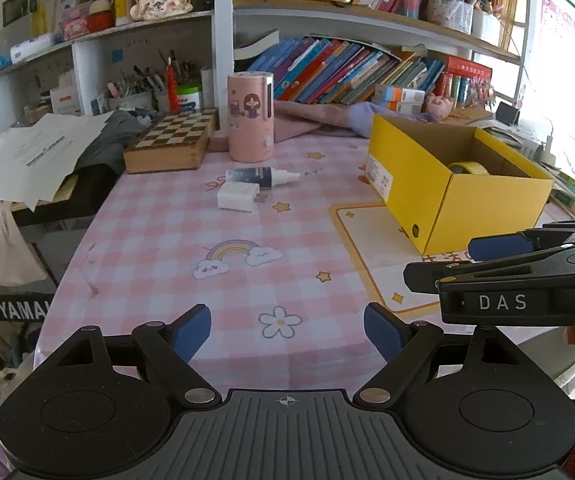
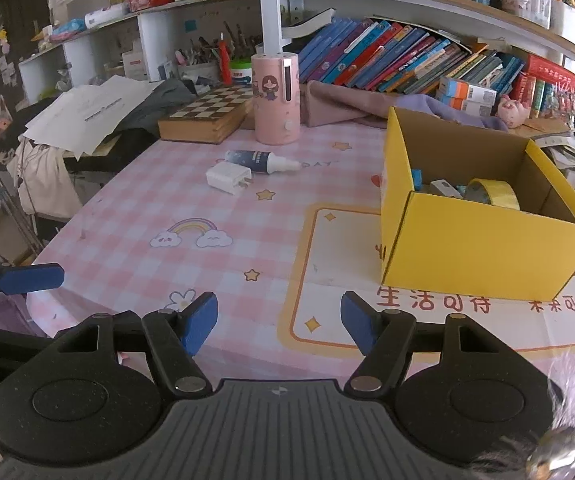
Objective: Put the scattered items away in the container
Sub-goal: 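Move both open tools toward the second plug adapter and spray bottle, then grasp the white plug adapter with left tool while right tool grasps the spray bottle, then carry plug adapter in left tool while right tool carries spray bottle toward the box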
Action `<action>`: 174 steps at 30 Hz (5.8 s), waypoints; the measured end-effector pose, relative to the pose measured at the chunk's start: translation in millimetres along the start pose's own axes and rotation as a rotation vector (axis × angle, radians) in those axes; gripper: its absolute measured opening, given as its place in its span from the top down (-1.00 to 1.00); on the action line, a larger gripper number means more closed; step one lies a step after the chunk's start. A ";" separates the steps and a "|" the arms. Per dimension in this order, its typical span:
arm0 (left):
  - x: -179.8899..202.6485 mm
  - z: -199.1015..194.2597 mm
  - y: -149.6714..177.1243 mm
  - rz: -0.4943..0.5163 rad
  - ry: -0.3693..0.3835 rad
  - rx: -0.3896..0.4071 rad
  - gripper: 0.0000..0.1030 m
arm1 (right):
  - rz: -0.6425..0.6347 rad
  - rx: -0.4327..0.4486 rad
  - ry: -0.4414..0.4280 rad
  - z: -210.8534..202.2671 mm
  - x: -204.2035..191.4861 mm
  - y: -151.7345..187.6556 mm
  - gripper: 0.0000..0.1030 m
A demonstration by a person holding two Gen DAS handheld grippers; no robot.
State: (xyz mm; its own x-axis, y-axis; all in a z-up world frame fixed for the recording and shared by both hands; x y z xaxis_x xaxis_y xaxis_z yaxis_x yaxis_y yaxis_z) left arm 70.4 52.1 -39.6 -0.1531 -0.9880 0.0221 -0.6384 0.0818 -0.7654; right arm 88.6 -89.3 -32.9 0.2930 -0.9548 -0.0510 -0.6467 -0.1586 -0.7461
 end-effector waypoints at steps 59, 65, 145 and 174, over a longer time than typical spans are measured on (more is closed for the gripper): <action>-49.1 210.7 -100.8 0.025 -0.073 -0.062 -0.67 | 0.012 -0.065 -0.121 200.0 20.1 -156.7 -0.27; -53.2 242.1 -104.7 0.051 -0.087 -0.090 -0.67 | 0.007 -0.084 -0.123 215.7 23.2 -162.6 -0.27; -65.1 69.5 -111.4 -0.166 0.042 0.107 -0.34 | -0.074 -0.115 -0.219 163.9 11.4 -163.9 0.40; -23.6 -22.2 -15.7 -0.096 0.127 0.049 -0.34 | -0.015 -0.101 -0.156 23.4 0.9 -32.8 0.40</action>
State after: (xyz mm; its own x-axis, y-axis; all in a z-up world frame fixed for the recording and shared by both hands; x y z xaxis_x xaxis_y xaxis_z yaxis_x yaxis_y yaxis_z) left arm 67.3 77.0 -13.9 -0.1892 -0.9662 0.1753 -0.6173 -0.0218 -0.7864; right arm 126.5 -79.1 -24.0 0.4033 -0.9029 -0.1486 -0.7067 -0.2042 -0.6774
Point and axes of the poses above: each gripper's, at about its wrist camera, not at the fingertips, and z roughly the way its jaws point, x to its right, y to its underside, the point moved 5 cm from there along z, roughly the way its jaws point
